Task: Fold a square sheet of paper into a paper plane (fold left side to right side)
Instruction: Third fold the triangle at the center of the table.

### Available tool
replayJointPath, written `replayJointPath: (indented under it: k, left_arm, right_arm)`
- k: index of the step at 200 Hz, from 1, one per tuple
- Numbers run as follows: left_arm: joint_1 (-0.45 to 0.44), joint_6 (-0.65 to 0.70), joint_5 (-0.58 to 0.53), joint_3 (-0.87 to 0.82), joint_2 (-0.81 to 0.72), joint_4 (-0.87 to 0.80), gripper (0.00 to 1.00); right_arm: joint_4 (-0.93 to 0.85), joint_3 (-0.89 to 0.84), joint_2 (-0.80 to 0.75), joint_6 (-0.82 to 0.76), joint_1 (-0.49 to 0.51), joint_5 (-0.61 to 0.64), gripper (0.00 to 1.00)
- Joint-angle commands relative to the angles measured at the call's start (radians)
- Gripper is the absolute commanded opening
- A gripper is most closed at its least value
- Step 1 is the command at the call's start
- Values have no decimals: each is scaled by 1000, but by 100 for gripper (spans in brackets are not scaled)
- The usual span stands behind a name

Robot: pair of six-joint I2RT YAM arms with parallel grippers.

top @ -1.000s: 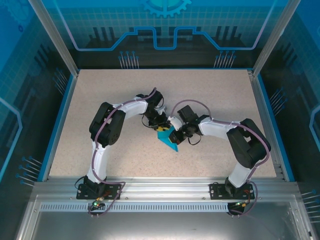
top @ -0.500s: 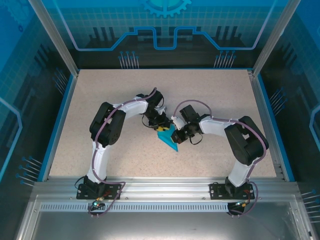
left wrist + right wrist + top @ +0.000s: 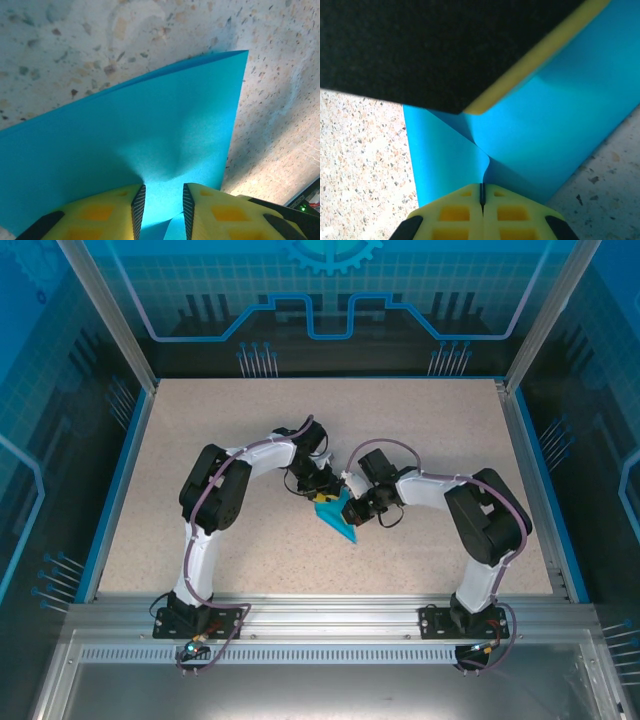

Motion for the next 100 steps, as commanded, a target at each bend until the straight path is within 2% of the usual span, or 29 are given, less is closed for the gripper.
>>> replayJointPath:
  k: [1, 100]
  left_arm:
    - [-21, 18, -50, -4, 58, -42, 32]
    - [-23, 18, -56, -4, 61, -42, 32]
  right_arm:
    - [-23, 19, 19, 7, -17, -17, 0]
    - [-28, 17, 25, 8, -17, -3, 0]
